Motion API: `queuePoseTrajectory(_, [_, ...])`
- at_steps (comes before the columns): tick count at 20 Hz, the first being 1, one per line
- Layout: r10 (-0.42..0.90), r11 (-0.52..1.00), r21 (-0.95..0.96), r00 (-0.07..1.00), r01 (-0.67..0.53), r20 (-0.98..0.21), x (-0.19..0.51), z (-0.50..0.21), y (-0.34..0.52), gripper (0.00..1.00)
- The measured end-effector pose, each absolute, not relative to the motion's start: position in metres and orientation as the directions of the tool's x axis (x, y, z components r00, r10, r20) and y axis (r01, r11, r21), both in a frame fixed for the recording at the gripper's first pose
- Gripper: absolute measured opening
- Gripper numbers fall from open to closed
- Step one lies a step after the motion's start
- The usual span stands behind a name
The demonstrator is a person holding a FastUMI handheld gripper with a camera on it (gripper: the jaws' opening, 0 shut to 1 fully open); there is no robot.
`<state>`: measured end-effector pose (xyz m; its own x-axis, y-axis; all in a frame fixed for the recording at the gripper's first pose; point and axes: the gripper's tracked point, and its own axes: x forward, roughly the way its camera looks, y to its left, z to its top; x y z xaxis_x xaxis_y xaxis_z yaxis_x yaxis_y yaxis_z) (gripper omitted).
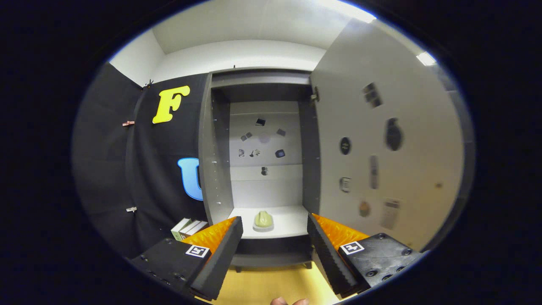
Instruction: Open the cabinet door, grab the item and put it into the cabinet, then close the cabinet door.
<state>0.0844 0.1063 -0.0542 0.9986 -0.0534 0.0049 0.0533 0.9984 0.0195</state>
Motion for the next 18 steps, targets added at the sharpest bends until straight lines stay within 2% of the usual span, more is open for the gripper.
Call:
queuePoseTrajectory(5, [-0.134, 0.99, -0.055, 0.99, 0.132, -0.037, -0.017, -0.082, 0.037, 0.96])
queuePoseTrajectory(10, [-0.325, 0.943, -0.082, 0.945, 0.322, -0.032, -0.068, -0.097, -0.077, 0.98])
queuePoseTrajectory(14, [-0.435, 0.9, -0.069, 0.899, 0.431, -0.047, -0.038, -0.093, -0.152, 0.98])
queuePoseTrajectory(18, [-0.441, 0.897, 0.008, 0.895, 0.442, -0.061, 0.008, -0.084, -0.182, 0.98])
